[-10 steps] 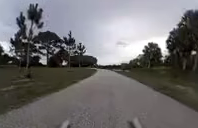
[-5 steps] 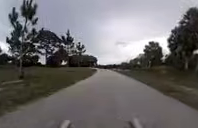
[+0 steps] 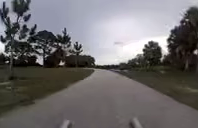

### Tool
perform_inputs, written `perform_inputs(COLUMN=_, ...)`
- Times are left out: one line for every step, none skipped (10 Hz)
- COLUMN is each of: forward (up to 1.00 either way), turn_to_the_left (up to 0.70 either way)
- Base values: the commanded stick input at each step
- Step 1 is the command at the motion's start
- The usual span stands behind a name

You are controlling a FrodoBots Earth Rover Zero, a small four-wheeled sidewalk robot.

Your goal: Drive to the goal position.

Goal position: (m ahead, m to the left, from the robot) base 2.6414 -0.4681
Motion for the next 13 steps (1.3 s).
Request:
perform_inputs(forward=1.00, turn_to_the_left=0.00)
perform_inputs(forward=1.00, turn_to_the_left=0.00)
perform_inputs(forward=1.00, turn_to_the_left=0.00)
perform_inputs(forward=1.00, turn_to_the_left=0.00)
perform_inputs(forward=1.00, turn_to_the_left=0.00)
perform_inputs(forward=1.00, turn_to_the_left=0.00)
perform_inputs(forward=1.00, turn_to_the_left=0.00)
perform_inputs(forward=1.00, turn_to_the_left=0.00)
perform_inputs(forward=1.00, turn_to_the_left=0.00)
perform_inputs(forward=1.00, turn_to_the_left=0.00)
perform_inputs(forward=1.00, turn_to_the_left=0.00)
perform_inputs(forward=1.00, turn_to_the_left=0.00)
perform_inputs(forward=1.00, turn_to_the_left=0.00)
